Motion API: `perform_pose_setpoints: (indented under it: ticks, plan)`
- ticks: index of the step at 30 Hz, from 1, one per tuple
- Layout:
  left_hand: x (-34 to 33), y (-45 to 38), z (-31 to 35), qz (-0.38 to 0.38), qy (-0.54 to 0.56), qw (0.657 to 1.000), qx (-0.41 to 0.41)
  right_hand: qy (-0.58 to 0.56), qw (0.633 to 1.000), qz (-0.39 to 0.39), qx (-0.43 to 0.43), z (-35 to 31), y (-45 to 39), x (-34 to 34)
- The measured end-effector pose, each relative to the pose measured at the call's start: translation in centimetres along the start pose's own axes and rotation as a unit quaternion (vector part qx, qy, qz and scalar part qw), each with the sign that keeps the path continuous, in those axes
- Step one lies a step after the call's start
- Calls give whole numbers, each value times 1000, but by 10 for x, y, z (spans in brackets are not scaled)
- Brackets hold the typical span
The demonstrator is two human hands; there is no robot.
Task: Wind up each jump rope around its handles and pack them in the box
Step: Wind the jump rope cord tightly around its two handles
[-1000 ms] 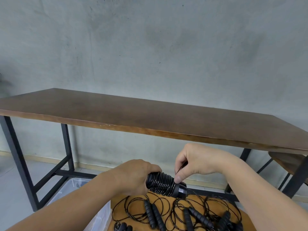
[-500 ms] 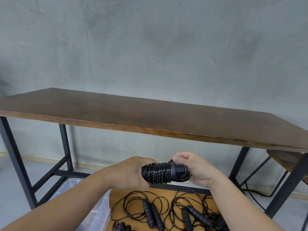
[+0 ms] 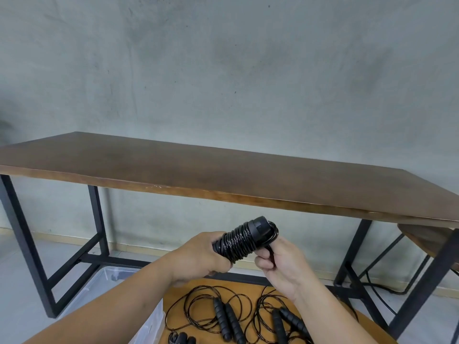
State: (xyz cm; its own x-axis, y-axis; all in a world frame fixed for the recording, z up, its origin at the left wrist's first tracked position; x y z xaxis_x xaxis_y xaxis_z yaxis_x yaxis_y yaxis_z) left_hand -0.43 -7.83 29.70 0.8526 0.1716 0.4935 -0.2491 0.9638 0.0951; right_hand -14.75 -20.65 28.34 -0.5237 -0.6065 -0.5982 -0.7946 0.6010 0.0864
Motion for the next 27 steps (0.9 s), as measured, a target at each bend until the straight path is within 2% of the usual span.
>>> perform_pose_setpoints:
  ticks: [4,8,11,19,25,27]
  plan:
    - [1,-2,-1,38,29,999,19,31,999,0,30,3,9,-7]
    - [5,-3,-2,72,6,997,21,174,978,32,111,6,17,-16]
    - [2,-3,-3,96,-10,995,21,234,964,42,121,7,16,-20]
    - [-6,3,-9,104,-16,994,22,197,976,12,90,11,17,-17]
    - [-10,4,-8,83,-35,996,7,64,996,15,62,16,16,-11]
    - [-13,3,-7,82,-61,995,4,55,996,25,65,17,15,-10]
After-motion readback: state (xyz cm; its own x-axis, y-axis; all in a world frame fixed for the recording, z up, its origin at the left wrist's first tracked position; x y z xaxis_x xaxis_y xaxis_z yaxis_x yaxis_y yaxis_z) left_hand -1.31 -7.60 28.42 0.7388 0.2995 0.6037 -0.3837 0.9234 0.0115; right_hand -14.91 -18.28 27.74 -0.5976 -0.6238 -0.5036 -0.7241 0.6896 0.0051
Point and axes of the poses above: each hand's wrist, its own y-axis away from the middle knuckle, its own x-axis out of the back of the hand, z = x × y, the point moved 1 cm from there along -y, towards the middle knuckle, and after that the axes turned 10 degrees about -y, right-handed, at the moved point
